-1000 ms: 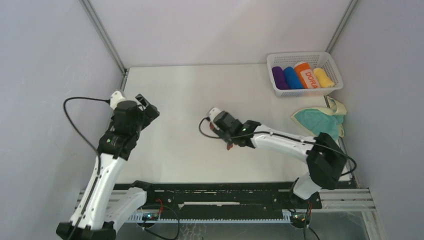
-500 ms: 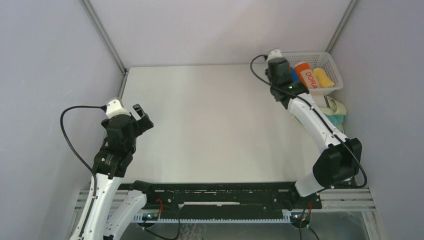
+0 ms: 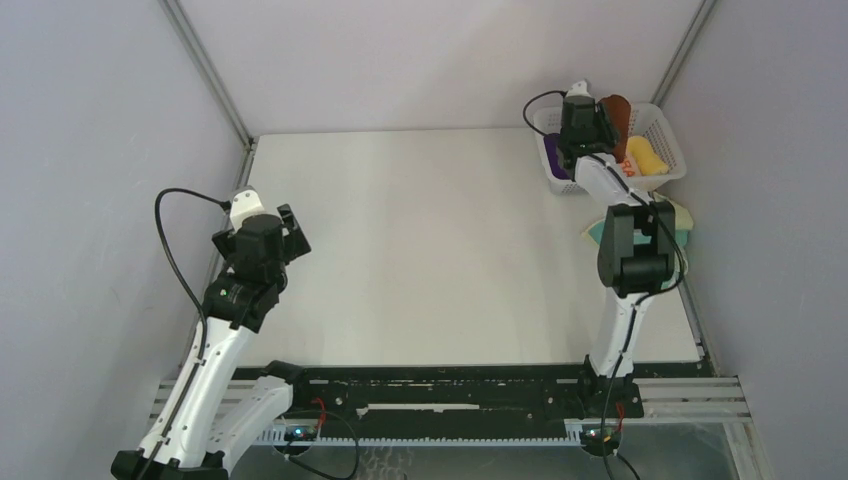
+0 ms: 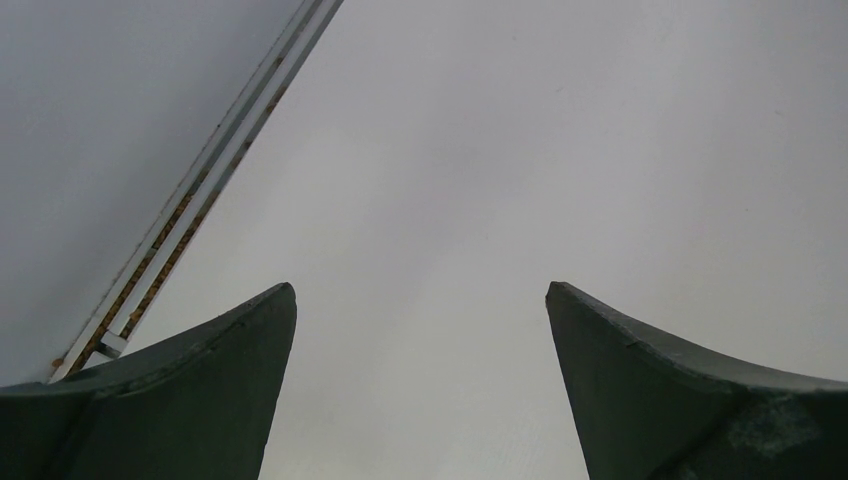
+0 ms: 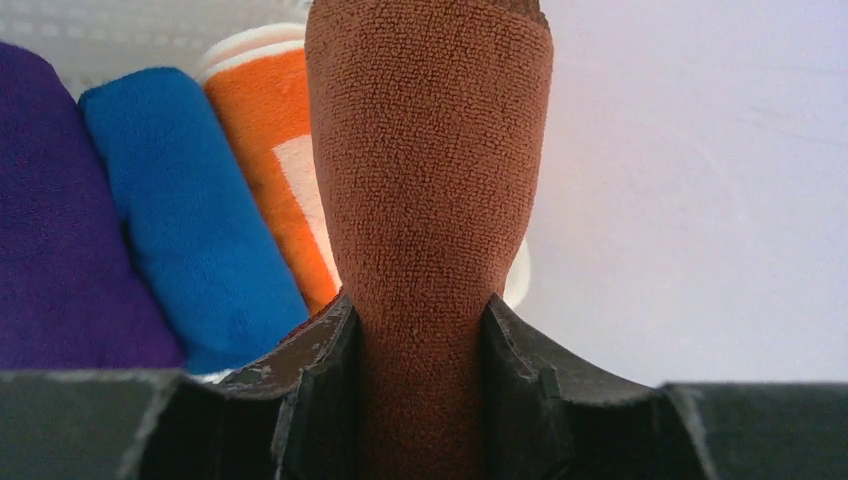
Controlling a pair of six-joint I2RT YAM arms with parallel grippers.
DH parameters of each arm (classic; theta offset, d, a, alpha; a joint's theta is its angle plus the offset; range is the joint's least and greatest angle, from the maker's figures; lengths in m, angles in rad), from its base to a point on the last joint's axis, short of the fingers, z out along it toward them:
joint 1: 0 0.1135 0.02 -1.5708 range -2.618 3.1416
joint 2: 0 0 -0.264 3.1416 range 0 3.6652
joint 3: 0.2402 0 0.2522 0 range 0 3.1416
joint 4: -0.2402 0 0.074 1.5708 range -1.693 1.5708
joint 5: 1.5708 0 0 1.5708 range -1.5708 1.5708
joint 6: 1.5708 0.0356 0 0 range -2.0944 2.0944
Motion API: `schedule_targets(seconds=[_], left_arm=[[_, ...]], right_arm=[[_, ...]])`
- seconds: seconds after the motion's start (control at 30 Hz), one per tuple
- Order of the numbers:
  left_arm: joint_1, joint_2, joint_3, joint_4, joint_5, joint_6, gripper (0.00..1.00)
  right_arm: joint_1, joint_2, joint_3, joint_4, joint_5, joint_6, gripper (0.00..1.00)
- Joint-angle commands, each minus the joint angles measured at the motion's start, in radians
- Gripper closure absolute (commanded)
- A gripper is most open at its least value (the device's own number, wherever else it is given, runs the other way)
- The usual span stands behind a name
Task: Roll the towels
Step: Place the towel in the bin.
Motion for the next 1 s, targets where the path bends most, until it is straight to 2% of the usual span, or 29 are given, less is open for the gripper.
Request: schedule_targets(seconds=[0.0,0.23,0.53,0.63,0.97], left_arm=[[-0.007,0.001,-0.005,0.031,-0.076,0.027,0.00],[-0.006,0.010,-0.009,0.039,-0.089,0.032,0.00],[-0.006,0.013,-0.013,0.041,-0.089,0.033,0.00],[-0.007,0.015,-0.013,0.042,-0.084,0.033,0.00],[-0.007,0.013,-0.016,0.044,-0.081,0.032,0.00]], right_arm=[[0.002,0.109,0.092,0.173,0.038,-0.152,0.77],[0.016,0.241,0.159,0.099,-0.030,-0.167,0.77],[-0.015,0.298,0.311,-0.276,-0.367,0.013,0.75],[-0.029,0.322,0.358,-0.371,-0.438,0.050,0.75],[-0.062,0.346,0.395,-0.485,-0.573,0.102,0.73]])
